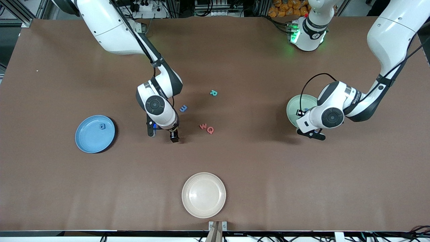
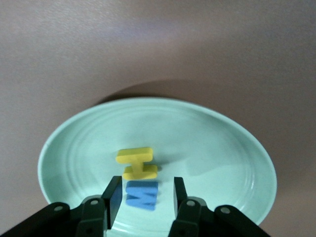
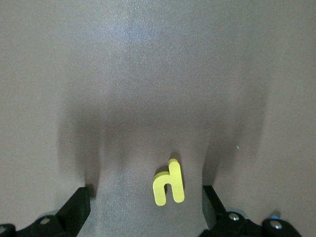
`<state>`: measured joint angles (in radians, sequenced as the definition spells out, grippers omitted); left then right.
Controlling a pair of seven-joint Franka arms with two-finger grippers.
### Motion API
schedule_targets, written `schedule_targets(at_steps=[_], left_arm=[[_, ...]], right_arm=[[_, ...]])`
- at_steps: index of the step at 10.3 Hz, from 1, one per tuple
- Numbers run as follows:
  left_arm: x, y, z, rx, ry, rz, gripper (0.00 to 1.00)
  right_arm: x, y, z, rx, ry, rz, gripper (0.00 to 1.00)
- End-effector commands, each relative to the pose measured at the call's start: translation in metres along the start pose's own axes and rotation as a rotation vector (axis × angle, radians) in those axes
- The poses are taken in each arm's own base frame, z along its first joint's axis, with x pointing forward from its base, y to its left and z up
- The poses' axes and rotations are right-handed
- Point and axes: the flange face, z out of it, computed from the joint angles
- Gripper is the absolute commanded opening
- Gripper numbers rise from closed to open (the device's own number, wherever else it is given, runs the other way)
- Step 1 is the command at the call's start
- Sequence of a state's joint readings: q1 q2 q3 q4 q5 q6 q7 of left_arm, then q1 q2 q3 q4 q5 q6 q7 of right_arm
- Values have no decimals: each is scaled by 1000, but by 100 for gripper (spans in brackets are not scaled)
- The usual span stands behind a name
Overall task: Sort upper and lower case letters into plates
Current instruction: 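Move the left gripper to the teal R while the right gripper lowers over the h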
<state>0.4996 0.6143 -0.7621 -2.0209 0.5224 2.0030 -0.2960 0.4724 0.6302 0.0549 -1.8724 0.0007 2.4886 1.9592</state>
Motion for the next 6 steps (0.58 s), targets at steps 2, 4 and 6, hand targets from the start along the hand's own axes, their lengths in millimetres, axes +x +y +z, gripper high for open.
schedule_targets(at_steps=[2, 4, 6], left_arm=[[-11, 44, -24, 15, 27, -109, 100], [-11, 93, -51, -24, 47, -231, 100], [-4, 145, -73, -89, 52, -348, 100]], right_arm=[[11, 17, -17, 18, -13, 39, 100], [9, 22, -14, 9, -10, 35, 100], [8, 26, -10, 15, -12, 34, 100]])
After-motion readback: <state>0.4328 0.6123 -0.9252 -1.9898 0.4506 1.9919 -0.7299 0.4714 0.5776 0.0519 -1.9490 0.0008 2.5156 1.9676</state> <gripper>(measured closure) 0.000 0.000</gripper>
